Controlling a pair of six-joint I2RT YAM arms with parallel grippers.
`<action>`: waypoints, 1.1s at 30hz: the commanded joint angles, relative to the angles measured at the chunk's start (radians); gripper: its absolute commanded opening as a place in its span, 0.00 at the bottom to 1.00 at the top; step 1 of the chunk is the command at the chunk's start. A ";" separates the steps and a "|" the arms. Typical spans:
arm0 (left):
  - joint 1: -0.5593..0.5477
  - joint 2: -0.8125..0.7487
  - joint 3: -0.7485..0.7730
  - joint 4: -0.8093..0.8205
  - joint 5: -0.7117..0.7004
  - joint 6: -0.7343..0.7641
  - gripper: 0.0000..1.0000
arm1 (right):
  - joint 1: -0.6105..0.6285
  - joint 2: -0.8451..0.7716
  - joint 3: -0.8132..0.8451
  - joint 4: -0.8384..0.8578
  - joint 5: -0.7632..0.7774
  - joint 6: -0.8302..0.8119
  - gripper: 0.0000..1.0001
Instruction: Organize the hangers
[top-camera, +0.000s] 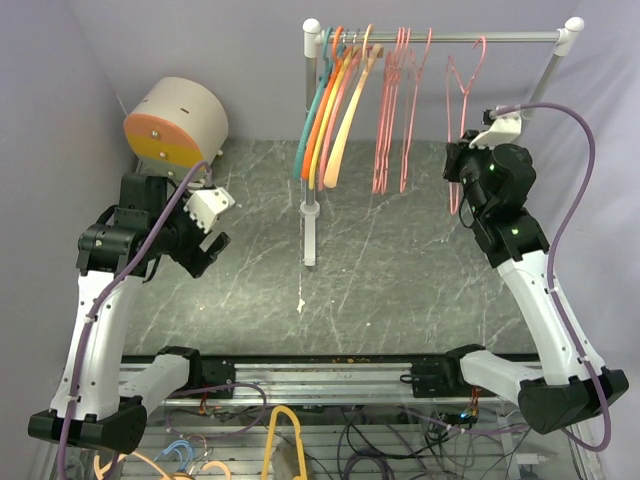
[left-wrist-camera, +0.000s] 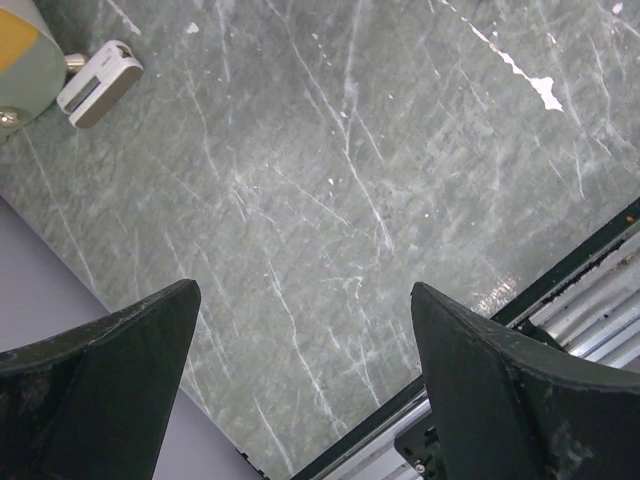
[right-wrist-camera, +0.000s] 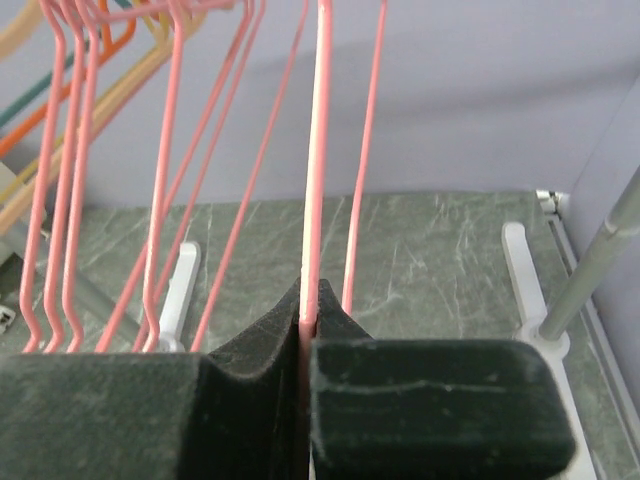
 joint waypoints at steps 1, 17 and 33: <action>0.007 -0.002 0.049 0.060 -0.043 -0.053 0.98 | -0.007 0.044 0.076 0.076 -0.006 -0.030 0.00; 0.088 0.013 0.033 0.282 -0.261 -0.290 1.00 | -0.070 0.268 0.205 0.178 -0.163 -0.004 0.00; 0.284 0.013 -0.025 0.366 -0.081 -0.429 1.00 | -0.073 0.370 0.218 0.143 -0.362 0.050 0.04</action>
